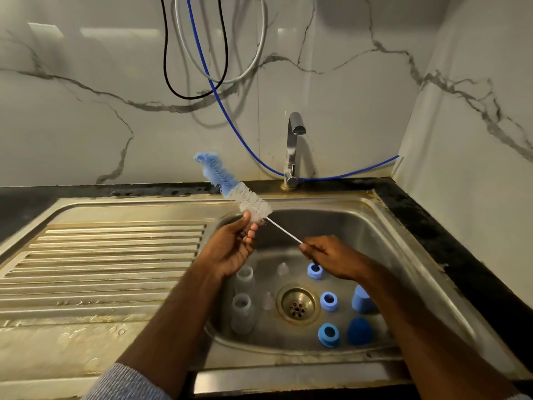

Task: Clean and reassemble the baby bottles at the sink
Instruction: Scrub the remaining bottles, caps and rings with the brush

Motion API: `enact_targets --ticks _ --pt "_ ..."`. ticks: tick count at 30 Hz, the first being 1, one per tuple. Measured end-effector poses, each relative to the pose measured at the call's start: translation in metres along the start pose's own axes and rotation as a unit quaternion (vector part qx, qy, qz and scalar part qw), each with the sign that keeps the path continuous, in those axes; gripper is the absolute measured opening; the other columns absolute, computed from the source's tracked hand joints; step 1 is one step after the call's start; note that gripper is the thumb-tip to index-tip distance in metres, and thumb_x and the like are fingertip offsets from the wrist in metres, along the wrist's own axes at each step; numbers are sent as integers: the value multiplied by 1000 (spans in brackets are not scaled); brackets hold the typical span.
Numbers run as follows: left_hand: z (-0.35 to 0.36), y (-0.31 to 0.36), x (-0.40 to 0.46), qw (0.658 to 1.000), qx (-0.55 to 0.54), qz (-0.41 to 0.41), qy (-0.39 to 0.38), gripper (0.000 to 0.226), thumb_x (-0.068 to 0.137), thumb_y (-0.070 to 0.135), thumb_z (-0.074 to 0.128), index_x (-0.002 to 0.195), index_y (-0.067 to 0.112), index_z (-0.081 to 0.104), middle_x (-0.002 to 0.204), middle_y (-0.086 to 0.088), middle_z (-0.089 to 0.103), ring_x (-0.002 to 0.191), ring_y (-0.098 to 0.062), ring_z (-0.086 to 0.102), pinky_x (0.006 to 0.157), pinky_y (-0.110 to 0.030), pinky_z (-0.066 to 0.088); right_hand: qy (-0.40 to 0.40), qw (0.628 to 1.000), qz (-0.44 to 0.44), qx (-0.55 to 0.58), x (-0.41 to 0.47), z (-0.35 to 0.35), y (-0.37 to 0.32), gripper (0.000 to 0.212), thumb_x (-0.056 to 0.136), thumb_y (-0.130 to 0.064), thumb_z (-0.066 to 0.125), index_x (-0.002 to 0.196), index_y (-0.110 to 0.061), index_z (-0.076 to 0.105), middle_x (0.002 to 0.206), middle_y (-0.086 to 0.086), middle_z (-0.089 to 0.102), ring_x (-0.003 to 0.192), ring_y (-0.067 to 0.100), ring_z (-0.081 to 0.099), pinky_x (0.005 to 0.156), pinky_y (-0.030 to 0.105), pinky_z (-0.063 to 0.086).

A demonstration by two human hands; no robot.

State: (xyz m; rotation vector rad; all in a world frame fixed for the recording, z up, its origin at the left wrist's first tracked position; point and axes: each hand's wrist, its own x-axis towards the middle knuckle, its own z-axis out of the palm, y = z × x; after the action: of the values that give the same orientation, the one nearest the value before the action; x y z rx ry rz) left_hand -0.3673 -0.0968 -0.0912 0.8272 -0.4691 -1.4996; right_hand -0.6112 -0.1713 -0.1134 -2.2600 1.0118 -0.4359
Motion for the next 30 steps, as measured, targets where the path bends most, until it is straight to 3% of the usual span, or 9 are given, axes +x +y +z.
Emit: enact_targets --ticks 3,7,10,12,16,19,23,27,30 --pt "1 -8 3 985 130 106 40 27 100 19 60 88 2 76 76 -11 67 62 -14 63 59 -24 56 -76 991 37 108 -3 5 -12 41 106 -39 43 67 -32 53 58 -8 47 48 7 40 46 25 38" --pt "-2 -17 3 712 564 392 149 18 98 25 65 89 12 74 78 -2 72 69 -12 67 69 -29 56 -202 918 121 318 -6 3 -24 40 106 -43 40 73 -24 53 59 -4 33 45 9 20 40 22 14" --pt "3 -14 4 634 584 481 163 20 96 20 69 107 5 75 97 -6 74 84 -13 68 79 -25 54 -209 903 113 358 -6 3 -25 43 107 -43 39 70 -24 53 59 -3 32 44 8 20 39 21 15" --pt "4 -13 5 661 563 473 145 18 98 23 66 99 8 75 86 0 73 74 -8 66 71 -22 53 -145 945 100 276 -4 8 -22 42 106 -45 40 72 -26 54 59 -4 39 46 9 28 41 24 22" --pt "-3 -7 5 966 213 146 5 32 100 29 57 100 -1 69 73 -6 62 56 -11 56 53 -20 49 10 1000 20 8 1 9 -3 33 105 -40 43 75 -32 53 67 -5 55 61 9 51 64 35 47" --pt "-9 3 5 998 25 -17 -47 32 101 28 55 103 -1 67 71 -3 55 52 -6 49 46 -16 45 34 999 -10 -37 2 2 4 29 104 -46 41 77 -43 52 70 -6 57 63 6 54 63 26 47" --pt "-2 -6 6 985 123 120 8 28 95 28 62 98 1 69 76 -8 67 62 -12 62 59 -22 54 0 1000 3 -11 3 6 -7 34 105 -43 42 74 -35 54 67 -7 56 60 8 52 63 32 47" --pt "-6 -15 3 743 527 389 139 18 99 28 63 94 15 74 81 0 74 71 -7 68 67 -23 55 -193 945 110 241 -4 6 -22 41 104 -49 41 71 -27 54 59 -5 39 45 9 27 39 22 23" --pt "3 -14 4 630 589 485 142 23 95 16 70 114 3 72 104 -13 75 91 -18 70 84 -32 58 -211 924 116 297 -5 3 -25 41 105 -49 41 75 -23 51 60 -2 35 46 11 22 39 22 19"
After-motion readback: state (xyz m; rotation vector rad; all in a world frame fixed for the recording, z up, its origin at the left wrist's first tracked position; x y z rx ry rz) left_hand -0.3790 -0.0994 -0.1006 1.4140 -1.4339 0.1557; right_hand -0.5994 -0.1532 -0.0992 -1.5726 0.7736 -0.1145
